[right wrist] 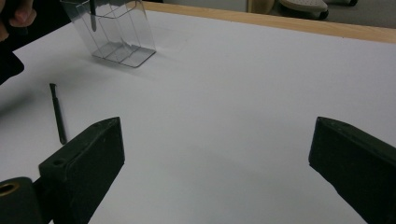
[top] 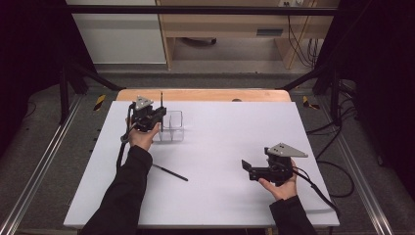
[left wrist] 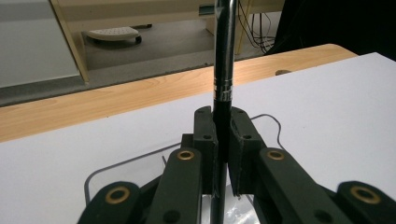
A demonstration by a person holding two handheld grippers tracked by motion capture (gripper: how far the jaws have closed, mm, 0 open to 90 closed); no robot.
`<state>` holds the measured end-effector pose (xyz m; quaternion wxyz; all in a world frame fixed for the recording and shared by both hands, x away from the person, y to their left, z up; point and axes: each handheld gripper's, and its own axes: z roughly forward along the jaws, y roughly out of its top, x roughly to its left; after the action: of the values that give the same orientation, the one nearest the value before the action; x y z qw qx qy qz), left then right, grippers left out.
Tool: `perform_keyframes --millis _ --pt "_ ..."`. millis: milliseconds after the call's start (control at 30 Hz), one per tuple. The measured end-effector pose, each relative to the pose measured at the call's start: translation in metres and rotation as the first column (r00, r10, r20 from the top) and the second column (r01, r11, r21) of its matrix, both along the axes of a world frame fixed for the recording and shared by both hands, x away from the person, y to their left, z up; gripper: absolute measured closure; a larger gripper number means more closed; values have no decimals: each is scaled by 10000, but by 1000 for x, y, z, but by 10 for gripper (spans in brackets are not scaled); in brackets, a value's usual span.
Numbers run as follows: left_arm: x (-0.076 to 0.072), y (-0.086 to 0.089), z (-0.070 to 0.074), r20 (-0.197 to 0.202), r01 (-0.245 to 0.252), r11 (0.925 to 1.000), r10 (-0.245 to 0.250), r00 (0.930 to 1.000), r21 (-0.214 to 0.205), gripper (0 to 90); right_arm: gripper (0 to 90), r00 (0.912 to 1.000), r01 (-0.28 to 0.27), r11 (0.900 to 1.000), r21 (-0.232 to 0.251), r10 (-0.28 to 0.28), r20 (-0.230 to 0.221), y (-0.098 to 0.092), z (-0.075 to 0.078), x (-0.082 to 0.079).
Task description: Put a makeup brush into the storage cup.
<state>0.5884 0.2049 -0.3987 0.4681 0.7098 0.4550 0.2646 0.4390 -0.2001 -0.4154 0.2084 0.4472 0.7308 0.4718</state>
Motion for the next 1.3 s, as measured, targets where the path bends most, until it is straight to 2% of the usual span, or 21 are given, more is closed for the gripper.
perform_keyframes --millis 300,600,833,900,1033,1200,1300 --pt "-5 -1 -8 -51 -2 9998 3 10000 198 825 40 10000 0 10000 6 0 -14 1 0 0" --pt "-10 0 -14 -287 141 9991 -130 9995 412 817 41 10000 -29 10000 16 29 -29 2 0 0" --pt "-17 3 -8 -225 269 9988 -260 9994 408 731 40 10000 -37 10000 54 37 0 2 1 -1" --pt "-21 4 -5 -138 304 9991 -300 9995 293 689 40 10000 -50 10000 53 50 27 2 2 -1" --pt "-31 8 1 -3 371 9987 -371 9993 336 594 41 10000 -56 10000 58 56 39 3 3 -2" --pt "-45 10 7 -9 728 9966 -728 9973 380 493 42 9998 -166 9999 41 166 58 5 5 -2" --pt "-56 11 8 21 880 9946 -882 9961 541 448 43 9996 -256 9997 29 256 107 7 7 -3"
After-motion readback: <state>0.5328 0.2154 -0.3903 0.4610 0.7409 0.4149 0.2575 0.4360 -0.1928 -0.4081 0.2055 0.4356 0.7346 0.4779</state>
